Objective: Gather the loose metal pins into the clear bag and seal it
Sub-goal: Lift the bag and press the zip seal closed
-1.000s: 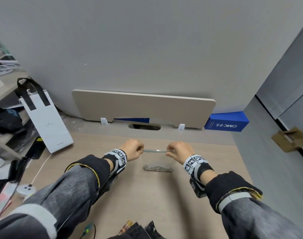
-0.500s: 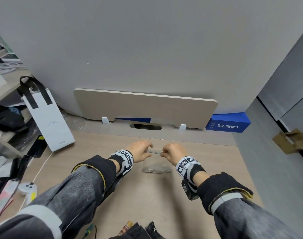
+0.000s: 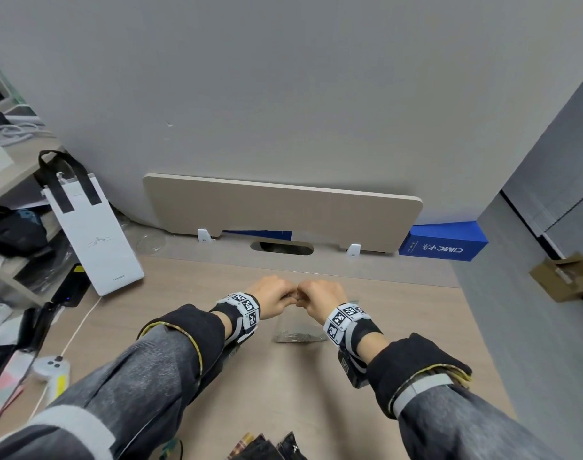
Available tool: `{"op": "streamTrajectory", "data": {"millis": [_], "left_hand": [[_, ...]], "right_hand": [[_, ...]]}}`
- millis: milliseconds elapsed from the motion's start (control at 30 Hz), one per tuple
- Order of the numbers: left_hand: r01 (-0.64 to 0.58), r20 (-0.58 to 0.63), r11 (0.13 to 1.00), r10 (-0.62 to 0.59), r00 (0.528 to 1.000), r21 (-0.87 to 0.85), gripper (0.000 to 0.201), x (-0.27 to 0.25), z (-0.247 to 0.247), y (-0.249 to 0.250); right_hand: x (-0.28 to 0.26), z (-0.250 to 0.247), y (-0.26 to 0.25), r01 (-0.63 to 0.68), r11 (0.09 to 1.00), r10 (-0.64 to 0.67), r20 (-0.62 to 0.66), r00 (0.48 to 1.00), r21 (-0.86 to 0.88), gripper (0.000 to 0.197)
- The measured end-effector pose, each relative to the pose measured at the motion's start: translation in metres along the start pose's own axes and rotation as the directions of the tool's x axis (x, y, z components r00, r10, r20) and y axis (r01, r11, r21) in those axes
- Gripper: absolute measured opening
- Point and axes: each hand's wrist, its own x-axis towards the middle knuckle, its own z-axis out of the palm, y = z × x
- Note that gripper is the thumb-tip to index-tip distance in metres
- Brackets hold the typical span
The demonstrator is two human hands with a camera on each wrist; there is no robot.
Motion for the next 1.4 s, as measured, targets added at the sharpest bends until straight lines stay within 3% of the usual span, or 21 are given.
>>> {"op": "streamTrajectory", "data": {"millis": [233, 567, 900, 1100, 1267, 1400], "left_hand": [[0.024, -0.051, 0.999, -0.023, 0.998, 0.025, 0.019, -0.005, -0.008, -0.015], [0.088, -0.048, 0.996, -0.087, 0.995, 0.005, 0.018, -0.003, -0.016, -0.034], [0.078, -0.029, 0.997, -0.079, 0.997, -0.031, 0.018, 0.003, -0.018, -0.025], [0.132, 0.083, 0.977, -0.119, 0.989, -0.168, 0.020, 0.029, -0.021, 0.006], [0.221, 0.406, 0.890, -0.045, 0.913, -0.399, 0.006, 0.063, -0.027, 0.052], [0.211, 0.420, 0.877, -0.012, 0.907, -0.431, 0.006, 0.102, -0.020, 0.087]], "right_hand": [[-0.008, -0.002, 0.024, -0.066, 0.997, 0.067, -0.036, 0.997, 0.032, 0.023], [-0.025, -0.011, 0.074, -0.163, 0.986, 0.164, -0.033, 0.986, 0.019, 0.022], [-0.028, -0.016, 0.086, -0.227, 0.973, 0.227, 0.005, 0.974, -0.033, 0.029], [-0.050, -0.038, 0.117, -0.340, 0.932, 0.320, 0.150, 0.935, 0.129, 0.033], [-0.092, -0.063, 0.158, -0.468, 0.787, 0.291, 0.426, 0.857, 0.403, 0.028], [-0.107, -0.078, 0.198, -0.523, 0.754, 0.363, 0.411, 0.836, 0.397, 0.025]]}}
